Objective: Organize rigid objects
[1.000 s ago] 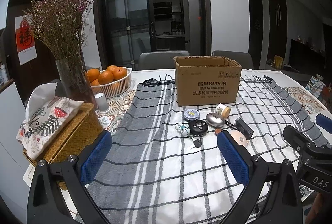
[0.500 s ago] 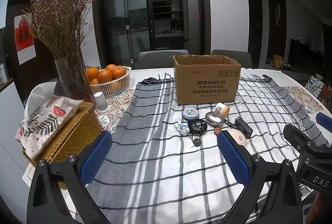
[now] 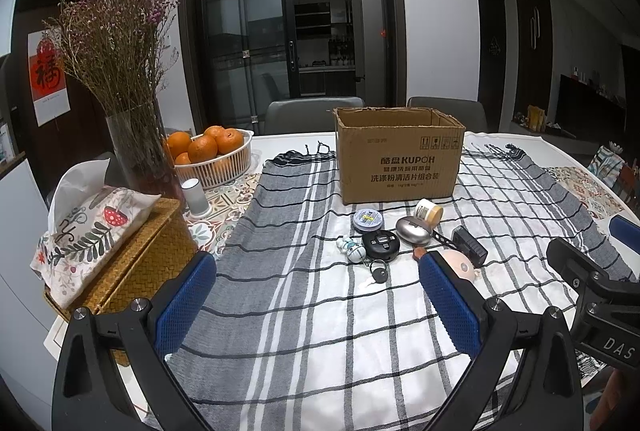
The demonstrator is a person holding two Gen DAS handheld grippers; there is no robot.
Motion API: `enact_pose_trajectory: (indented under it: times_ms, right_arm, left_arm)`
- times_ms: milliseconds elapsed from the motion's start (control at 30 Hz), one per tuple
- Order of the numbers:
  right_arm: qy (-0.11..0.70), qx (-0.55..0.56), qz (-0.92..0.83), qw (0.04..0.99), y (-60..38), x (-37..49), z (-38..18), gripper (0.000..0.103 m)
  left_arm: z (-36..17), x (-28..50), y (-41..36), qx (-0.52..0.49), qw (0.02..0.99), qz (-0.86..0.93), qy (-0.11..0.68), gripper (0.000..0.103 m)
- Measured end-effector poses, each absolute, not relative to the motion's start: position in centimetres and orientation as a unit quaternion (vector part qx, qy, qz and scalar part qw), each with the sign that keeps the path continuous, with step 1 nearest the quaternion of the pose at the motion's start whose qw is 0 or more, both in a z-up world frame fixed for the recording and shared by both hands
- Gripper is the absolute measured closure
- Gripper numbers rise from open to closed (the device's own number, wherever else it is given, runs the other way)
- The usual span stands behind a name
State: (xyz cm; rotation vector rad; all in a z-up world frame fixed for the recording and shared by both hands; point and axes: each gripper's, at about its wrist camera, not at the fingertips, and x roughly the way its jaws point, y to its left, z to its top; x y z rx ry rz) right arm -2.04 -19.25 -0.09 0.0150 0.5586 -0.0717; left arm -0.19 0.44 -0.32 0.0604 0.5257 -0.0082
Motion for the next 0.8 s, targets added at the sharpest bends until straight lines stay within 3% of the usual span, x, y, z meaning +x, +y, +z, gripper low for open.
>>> enact_pose_trajectory:
  times_ms: [800]
  right_arm:
    - [0.276, 0.008, -0.036, 0.961, -19.27, -2.04, -0.14, 0.0]
  left_arm:
    - [-0.28, -0.2, 0.35, 0.03, 0.965, -0.005, 0.261, 0.0]
